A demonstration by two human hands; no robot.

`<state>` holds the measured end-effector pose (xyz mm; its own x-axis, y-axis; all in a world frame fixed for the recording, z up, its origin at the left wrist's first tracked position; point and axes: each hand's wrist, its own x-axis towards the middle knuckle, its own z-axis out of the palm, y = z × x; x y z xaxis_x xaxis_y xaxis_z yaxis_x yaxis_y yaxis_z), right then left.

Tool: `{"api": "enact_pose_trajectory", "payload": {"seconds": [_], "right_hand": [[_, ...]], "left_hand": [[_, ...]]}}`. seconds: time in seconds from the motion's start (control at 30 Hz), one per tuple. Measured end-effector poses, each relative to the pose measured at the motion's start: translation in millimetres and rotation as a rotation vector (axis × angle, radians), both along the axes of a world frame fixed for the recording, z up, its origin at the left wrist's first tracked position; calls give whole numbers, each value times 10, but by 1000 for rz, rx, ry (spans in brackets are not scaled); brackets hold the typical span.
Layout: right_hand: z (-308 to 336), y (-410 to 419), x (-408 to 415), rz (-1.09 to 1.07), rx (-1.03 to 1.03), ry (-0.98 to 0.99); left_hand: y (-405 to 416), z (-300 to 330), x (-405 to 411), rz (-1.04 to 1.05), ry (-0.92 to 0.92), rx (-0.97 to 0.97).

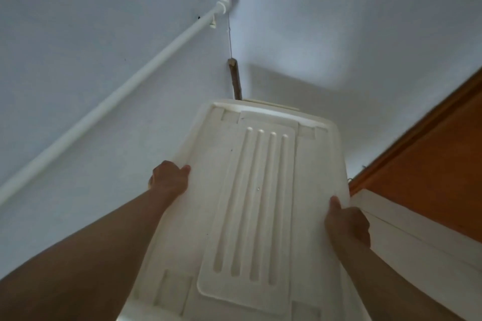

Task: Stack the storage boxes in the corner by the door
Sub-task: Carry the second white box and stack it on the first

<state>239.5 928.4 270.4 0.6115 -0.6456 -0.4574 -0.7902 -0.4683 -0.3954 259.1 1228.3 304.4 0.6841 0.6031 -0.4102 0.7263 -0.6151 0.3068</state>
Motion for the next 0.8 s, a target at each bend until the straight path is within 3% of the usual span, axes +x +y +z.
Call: {"api": "enact_pose_trajectory", "payload": {"seconds": [0.33, 0.8], "right_hand": [[-161, 407, 260, -156, 64, 1], [-585, 1191, 30, -442, -4, -40]], "left_hand": [[408, -281, 632, -157, 36, 27], [947, -849, 1153, -386, 73, -69]]}}
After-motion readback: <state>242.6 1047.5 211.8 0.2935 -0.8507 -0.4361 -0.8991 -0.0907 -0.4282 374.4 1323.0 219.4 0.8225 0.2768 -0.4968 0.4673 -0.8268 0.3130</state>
